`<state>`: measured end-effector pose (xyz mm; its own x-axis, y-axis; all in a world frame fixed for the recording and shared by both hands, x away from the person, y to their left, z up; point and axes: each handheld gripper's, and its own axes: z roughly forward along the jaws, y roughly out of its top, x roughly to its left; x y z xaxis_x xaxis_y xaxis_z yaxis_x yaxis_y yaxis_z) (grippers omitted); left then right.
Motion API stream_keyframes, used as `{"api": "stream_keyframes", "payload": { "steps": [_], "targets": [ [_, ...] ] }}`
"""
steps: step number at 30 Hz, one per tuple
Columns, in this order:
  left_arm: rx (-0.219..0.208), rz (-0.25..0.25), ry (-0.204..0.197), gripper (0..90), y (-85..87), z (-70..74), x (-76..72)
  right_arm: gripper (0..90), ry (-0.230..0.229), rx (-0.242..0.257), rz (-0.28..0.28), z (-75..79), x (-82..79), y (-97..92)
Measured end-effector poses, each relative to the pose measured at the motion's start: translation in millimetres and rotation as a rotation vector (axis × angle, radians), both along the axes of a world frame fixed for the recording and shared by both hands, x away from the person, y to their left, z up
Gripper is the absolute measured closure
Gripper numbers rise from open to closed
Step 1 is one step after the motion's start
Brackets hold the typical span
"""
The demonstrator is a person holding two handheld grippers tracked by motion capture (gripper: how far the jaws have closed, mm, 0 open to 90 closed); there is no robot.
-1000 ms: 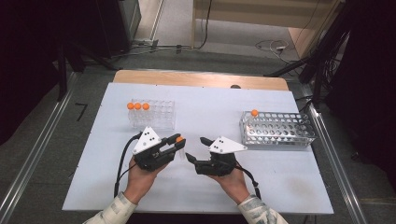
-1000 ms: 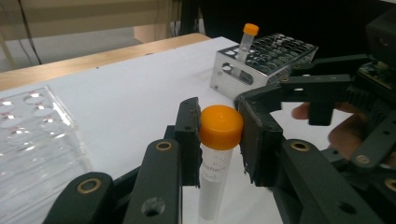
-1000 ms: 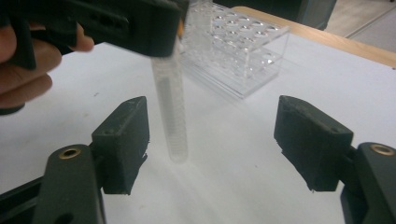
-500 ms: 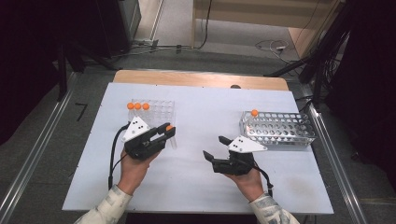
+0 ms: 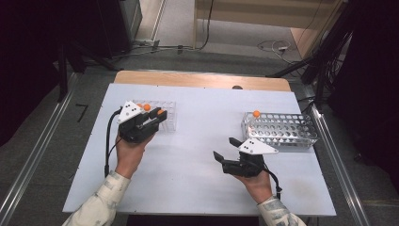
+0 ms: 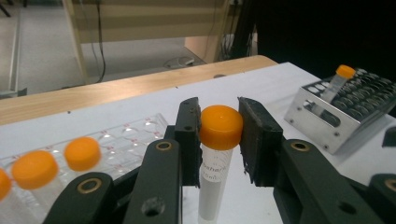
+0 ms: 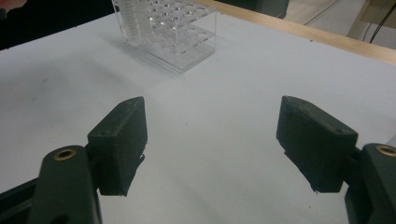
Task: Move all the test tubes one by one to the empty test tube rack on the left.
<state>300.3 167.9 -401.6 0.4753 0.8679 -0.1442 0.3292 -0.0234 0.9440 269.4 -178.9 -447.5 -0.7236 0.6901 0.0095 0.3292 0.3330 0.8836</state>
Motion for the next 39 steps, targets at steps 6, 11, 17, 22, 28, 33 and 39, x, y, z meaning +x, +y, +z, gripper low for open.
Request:
{"api": "stream_keyframes", "payload": {
  "steps": [6,11,17,22,28,33,39],
  "targets": [
    [0.019,0.066,-0.006,70.9,13.2,6.5,15.4,23.2,0.005,0.010,-0.006,-0.2,1.2,0.8],
    [0.026,0.116,-0.017,70.9,21.7,12.3,29.5,23.3,0.001,0.013,-0.006,0.2,1.5,0.0],
    [0.043,0.146,-0.012,70.8,21.7,7.8,43.3,23.3,0.002,0.017,-0.007,0.6,1.1,-0.6],
    [0.093,0.141,0.011,70.8,16.4,-1.4,45.1,23.4,0.004,0.015,-0.005,0.3,1.0,-0.4],
    [0.134,0.140,0.044,70.7,13.4,-17.1,45.7,23.3,0.003,0.015,-0.002,0.3,0.8,0.0],
    [0.157,0.137,0.033,70.5,11.3,-22.2,43.8,23.3,0.005,0.011,-0.002,-0.4,0.5,1.1],
    [0.164,0.147,0.027,65.7,10.7,-22.4,44.2,23.3,0.007,0.013,-0.004,-0.4,1.1,0.7]
  ]
}}
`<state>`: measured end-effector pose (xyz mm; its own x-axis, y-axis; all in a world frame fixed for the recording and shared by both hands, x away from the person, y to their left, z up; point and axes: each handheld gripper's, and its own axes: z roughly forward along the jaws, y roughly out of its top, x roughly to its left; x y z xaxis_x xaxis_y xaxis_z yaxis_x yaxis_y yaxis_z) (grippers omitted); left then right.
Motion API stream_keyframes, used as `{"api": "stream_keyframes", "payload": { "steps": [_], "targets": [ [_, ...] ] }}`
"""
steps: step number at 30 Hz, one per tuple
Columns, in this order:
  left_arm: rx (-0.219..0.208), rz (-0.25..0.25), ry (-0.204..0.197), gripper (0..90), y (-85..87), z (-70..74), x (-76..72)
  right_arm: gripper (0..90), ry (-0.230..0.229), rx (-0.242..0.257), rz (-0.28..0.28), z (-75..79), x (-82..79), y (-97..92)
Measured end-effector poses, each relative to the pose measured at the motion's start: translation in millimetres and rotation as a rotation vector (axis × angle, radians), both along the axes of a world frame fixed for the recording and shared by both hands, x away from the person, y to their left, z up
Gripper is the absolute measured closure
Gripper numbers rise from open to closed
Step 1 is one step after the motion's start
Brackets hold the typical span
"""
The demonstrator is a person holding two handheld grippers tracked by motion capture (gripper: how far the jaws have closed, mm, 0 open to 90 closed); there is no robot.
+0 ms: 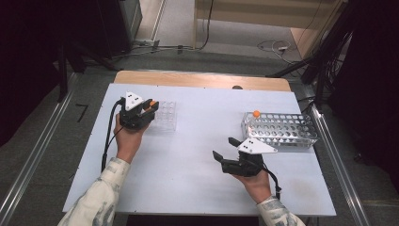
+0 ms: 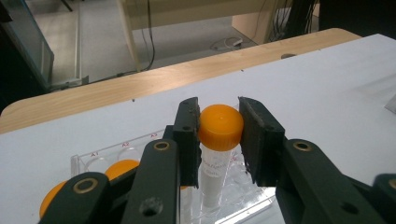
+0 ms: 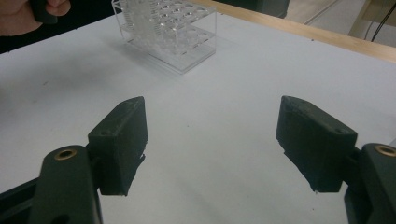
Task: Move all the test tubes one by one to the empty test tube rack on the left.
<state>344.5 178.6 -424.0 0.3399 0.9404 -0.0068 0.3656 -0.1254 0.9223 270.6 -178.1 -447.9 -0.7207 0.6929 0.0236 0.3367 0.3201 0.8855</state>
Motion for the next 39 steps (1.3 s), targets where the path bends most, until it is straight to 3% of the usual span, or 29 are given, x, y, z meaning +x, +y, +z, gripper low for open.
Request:
{"api": "stream_keyframes", "payload": {
  "steps": [5,9,12,17,19,25,34,39],
  "targets": [
    [-0.011,0.002,0.000,57.7,2.1,1.5,-1.0,23.3,-0.001,-0.001,-0.001,0.1,0.2,-0.3],
    [-0.023,0.001,0.010,42.4,1.9,3.3,-4.5,23.3,-0.004,0.002,-0.014,1.1,1.6,-3.2],
    [-0.028,0.016,-0.012,36.6,0.8,4.8,-12.6,23.3,-0.006,0.006,-0.031,1.7,3.9,-7.0],
    [-0.045,0.009,0.000,24.2,-4.9,2.0,-27.6,23.3,-0.013,0.014,-0.068,4.1,6.3,-13.4],
    [-0.069,-0.011,0.011,22.6,-7.8,-0.9,-34.6,23.3,-0.016,0.016,-0.091,5.3,8.1,-17.0],
    [-0.077,-0.048,0.022,21.1,-16.3,-12.7,-54.6,23.3,-0.036,0.029,-0.201,9.7,18.2,-33.5],
    [-0.076,-0.067,0.026,18.8,-21.8,-18.7,-69.2,25.4,-0.074,0.032,-0.395,8.4,45.4,-55.5],
    [-0.071,-0.082,0.026,16.9,-27.0,-20.3,-77.1,29.8,-0.073,0.039,-0.432,1.2,62.0,-57.3]
  ]
}}
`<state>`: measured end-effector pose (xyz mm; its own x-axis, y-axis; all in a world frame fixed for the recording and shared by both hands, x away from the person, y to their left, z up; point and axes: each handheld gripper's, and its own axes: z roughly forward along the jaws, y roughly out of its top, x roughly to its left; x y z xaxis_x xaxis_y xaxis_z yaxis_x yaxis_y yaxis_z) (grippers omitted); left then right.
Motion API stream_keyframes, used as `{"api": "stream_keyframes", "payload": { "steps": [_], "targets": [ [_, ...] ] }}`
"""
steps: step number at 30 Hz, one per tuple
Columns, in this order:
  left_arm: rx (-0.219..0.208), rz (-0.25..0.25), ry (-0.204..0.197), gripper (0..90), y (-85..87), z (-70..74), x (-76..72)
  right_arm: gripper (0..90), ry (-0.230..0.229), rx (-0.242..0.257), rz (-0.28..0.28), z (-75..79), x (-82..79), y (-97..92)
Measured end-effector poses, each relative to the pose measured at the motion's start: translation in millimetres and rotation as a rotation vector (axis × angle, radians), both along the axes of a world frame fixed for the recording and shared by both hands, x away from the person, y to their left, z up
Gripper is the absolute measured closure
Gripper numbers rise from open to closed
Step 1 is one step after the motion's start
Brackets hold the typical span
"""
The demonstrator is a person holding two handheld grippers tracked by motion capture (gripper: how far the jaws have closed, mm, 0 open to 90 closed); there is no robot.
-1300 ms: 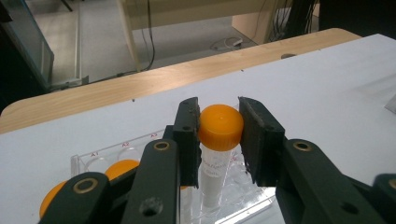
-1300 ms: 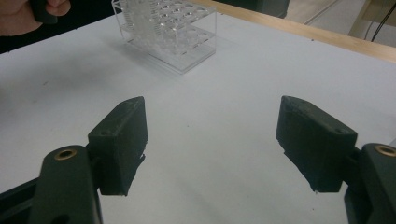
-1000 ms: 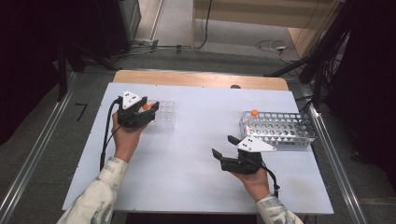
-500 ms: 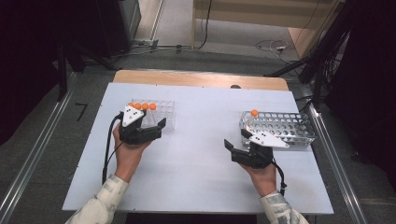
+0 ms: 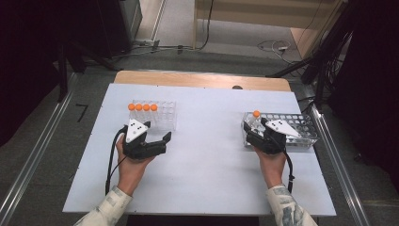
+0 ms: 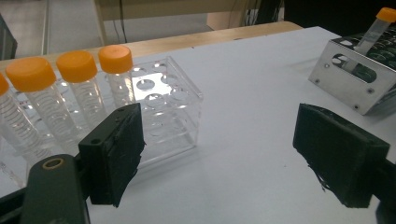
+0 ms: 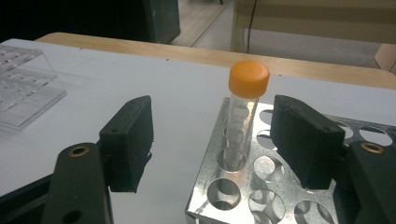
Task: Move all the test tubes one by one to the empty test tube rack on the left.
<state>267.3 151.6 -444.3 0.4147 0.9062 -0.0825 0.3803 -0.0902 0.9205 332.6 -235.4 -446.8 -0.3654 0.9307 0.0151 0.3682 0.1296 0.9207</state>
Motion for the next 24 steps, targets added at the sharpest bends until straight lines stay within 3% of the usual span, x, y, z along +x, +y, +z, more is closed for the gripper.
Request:
{"api": "stream_keyframes", "payload": {
  "steps": [6,14,24],
  "targets": [
    [0.000,-0.011,0.005,16.9,-3.0,-2.4,-3.6,43.0,0.010,0.011,-0.034,-8.3,14.9,-1.9],
    [0.001,-0.021,0.019,17.0,-4.9,-5.0,-2.3,52.7,0.030,0.018,-0.066,-19.7,29.6,-2.2],
    [-0.001,-0.021,0.022,17.1,-4.7,-6.0,-2.2,70.9,-0.004,-0.010,-0.063,-20.5,29.3,0.1]
  ]
}}
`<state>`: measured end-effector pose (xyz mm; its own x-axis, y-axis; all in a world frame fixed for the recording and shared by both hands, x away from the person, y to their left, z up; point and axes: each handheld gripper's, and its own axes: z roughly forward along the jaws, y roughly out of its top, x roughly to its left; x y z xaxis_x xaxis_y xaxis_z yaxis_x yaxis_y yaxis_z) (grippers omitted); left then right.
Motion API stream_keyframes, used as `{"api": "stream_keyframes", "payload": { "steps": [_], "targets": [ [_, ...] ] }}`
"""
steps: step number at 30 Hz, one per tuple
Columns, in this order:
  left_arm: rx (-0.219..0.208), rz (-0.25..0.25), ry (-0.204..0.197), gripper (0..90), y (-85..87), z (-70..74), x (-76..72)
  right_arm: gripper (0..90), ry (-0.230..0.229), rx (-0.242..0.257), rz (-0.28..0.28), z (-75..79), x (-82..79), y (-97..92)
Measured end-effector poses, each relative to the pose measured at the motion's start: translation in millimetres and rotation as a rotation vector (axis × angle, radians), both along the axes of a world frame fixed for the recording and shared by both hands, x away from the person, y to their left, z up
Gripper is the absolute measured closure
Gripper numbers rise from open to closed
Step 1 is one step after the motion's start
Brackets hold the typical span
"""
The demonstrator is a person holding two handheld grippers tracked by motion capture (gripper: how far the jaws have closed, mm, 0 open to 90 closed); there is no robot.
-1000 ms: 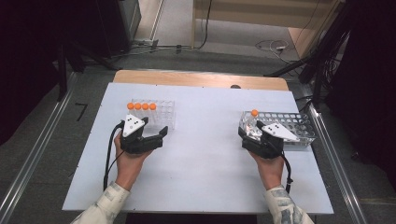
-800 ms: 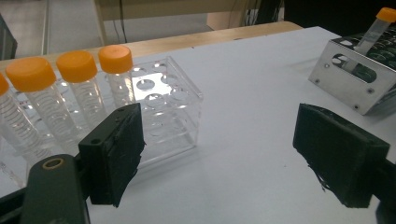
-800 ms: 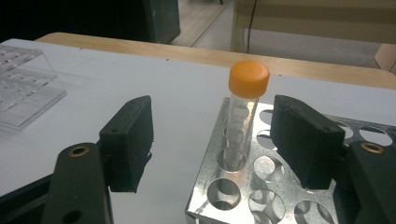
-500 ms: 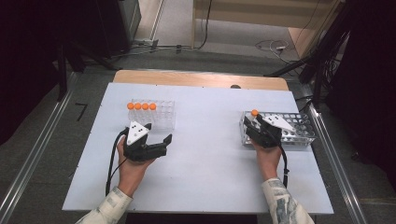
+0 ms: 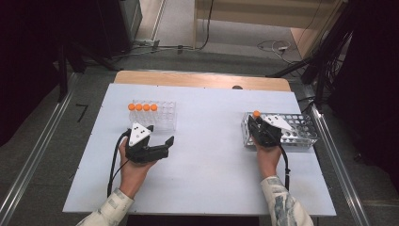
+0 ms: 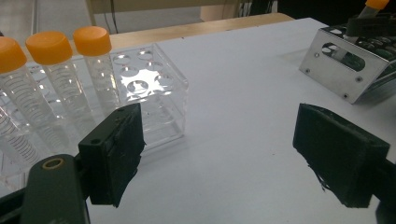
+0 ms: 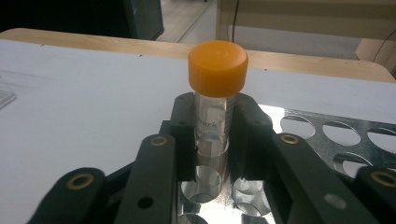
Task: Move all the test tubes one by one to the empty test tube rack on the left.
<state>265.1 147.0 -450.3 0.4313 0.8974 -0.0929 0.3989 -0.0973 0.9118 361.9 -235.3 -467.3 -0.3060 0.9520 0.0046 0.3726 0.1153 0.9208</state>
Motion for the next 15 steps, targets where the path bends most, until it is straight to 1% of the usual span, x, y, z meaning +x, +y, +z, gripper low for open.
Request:
{"api": "stream_keyframes", "payload": {
  "steps": [7,10,15],
  "targets": [
    [-0.002,-0.005,0.003,17.2,-0.5,0.1,0.4,71.2,-0.018,0.006,-0.002,3.7,-2.5,-1.1],
    [0.003,-0.008,0.004,17.1,-0.4,-0.2,0.7,71.2,-0.030,0.003,-0.002,7.7,-3.7,-1.2],
    [0.000,-0.008,0.006,17.1,-0.4,-0.4,0.8,71.3,-0.073,0.009,0.008,20.3,-8.3,-1.6]
  ]
}}
